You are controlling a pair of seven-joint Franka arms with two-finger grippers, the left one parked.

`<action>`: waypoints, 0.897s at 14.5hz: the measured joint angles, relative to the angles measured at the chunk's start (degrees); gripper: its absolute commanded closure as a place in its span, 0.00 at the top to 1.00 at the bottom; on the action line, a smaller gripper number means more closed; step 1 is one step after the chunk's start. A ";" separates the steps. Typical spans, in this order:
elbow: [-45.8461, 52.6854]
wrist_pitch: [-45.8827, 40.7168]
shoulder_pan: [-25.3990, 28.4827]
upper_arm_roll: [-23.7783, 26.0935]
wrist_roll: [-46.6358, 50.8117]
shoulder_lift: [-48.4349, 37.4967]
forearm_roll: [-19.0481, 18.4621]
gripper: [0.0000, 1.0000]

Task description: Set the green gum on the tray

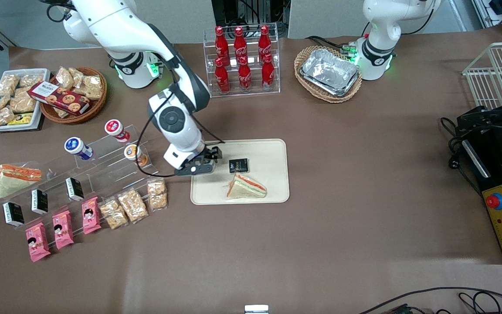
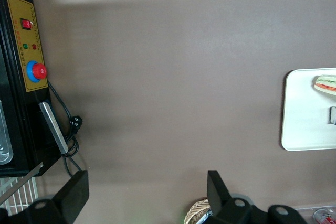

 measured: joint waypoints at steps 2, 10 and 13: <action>1.27 -3.91 -2.89 -0.24 -2.42 -2.22 0.00 0.99; 2.91 -25.46 -22.13 -0.75 -19.30 -19.72 0.01 1.00; 9.04 -37.04 -28.27 -0.84 -25.76 -21.36 0.02 1.00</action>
